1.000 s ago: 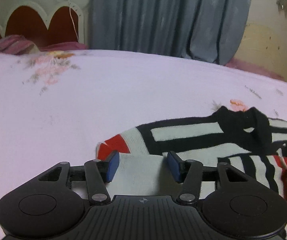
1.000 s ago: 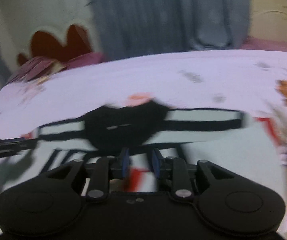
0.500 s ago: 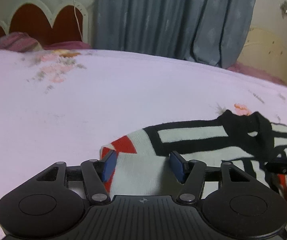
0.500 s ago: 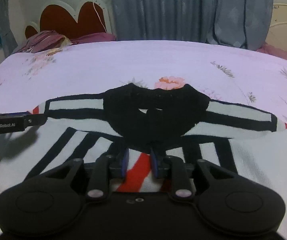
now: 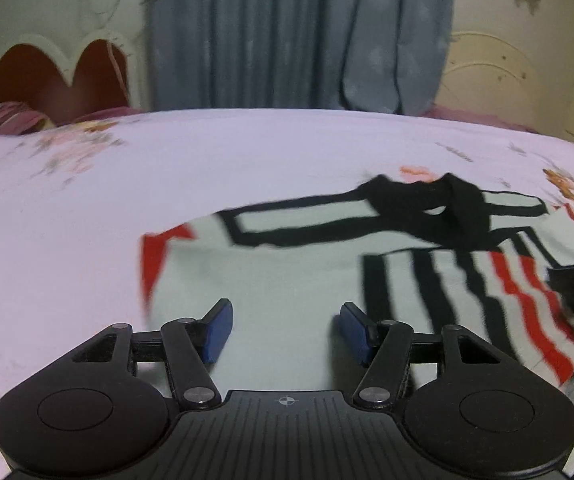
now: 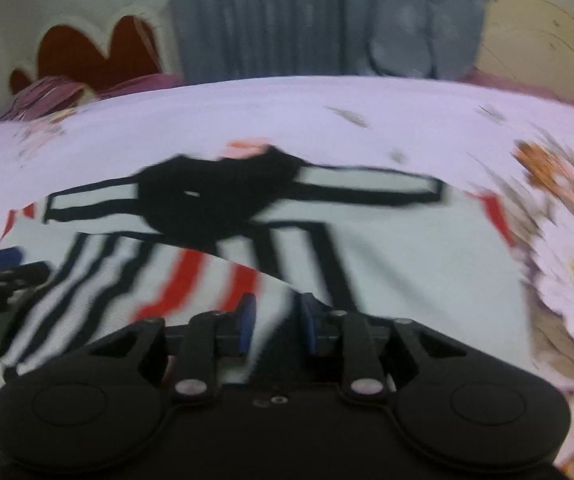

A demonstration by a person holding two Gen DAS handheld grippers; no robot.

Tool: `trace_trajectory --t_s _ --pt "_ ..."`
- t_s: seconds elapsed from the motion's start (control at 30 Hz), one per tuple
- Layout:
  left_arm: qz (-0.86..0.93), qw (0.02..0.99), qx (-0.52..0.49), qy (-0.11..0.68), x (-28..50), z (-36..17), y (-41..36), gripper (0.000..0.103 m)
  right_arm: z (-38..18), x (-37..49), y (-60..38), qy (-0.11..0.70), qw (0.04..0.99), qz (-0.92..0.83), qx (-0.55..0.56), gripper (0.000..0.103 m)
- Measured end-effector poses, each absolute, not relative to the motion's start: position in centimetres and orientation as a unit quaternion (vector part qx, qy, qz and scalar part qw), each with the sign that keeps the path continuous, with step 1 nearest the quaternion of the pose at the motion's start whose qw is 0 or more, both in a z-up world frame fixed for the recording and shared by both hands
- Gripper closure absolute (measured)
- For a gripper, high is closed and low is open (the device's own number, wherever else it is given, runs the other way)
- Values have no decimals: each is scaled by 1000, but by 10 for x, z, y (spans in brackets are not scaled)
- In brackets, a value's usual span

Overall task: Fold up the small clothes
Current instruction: 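Press and straighten the folded cuff on the sweater with the right tool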

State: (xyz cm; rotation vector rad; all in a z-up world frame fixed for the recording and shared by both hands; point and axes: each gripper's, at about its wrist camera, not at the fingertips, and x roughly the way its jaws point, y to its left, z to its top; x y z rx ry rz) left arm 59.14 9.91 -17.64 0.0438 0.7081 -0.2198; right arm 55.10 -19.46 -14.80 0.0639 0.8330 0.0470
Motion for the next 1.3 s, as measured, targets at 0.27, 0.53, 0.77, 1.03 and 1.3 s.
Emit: trace_trajectory --t_s 0.27,0.53,0.77,1.03,1.3 --pt "-114 935 13 336 567 -153 87 44 -135 530 -202 385 922 6 45 72" --pt "-122 926 28 356 526 -176 84 44 -154 503 -222 417 907 -9 62 75" --pt "-121 925 29 359 524 -173 86 44 -151 500 -219 409 911 -28 50 57" --pt "-110 928 17 355 519 -172 95 44 -155 505 -240 411 900 29 141 93" --pt "-102 925 43 363 518 -173 94 44 -151 481 -245 412 899 38 142 93"
